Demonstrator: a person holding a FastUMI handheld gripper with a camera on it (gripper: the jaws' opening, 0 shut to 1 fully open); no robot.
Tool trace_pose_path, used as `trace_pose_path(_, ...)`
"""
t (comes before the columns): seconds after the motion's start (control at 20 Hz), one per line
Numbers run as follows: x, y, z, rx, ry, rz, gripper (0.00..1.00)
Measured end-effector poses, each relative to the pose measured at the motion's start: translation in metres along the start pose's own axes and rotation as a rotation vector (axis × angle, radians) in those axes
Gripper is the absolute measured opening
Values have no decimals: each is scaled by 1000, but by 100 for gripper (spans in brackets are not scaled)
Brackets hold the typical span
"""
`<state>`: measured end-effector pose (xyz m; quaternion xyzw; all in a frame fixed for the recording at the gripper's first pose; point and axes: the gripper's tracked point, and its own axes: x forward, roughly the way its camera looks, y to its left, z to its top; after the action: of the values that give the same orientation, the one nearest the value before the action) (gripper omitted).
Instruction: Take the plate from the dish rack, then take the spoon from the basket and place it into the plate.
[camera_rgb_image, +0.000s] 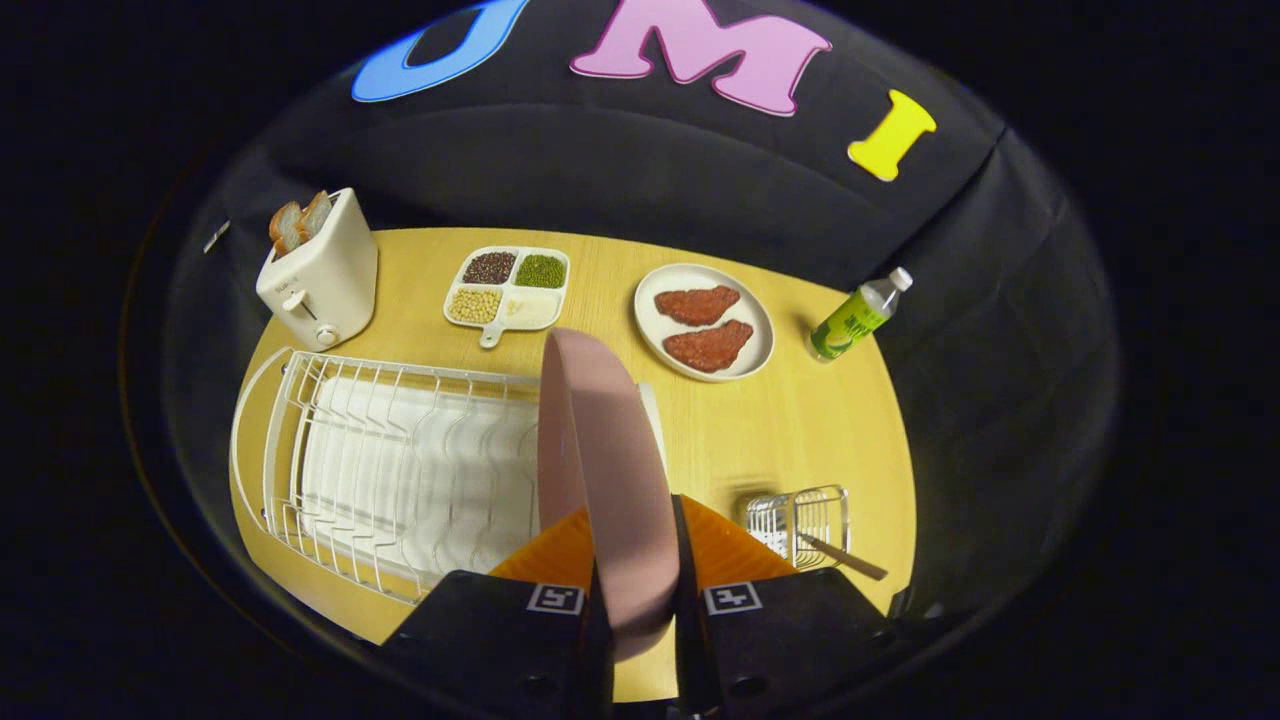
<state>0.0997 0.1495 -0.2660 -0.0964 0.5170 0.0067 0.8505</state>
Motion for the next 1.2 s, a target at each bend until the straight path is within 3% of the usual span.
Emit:
trace_pose_path(0.15, -19, -10, 11, 45, -55, 35, 29)
trace_pose_path(0.4, -61, -12, -17, 306, -58, 283, 28)
trace_pose_path(0.75, -101, -6, -118, 456, 19, 536, 29)
trace_pose_path(1.0, -100, 11, -201, 514, 118, 649, 28)
trace_pose_path(1.2, -81, 28, -246, 538, 211, 671, 29)
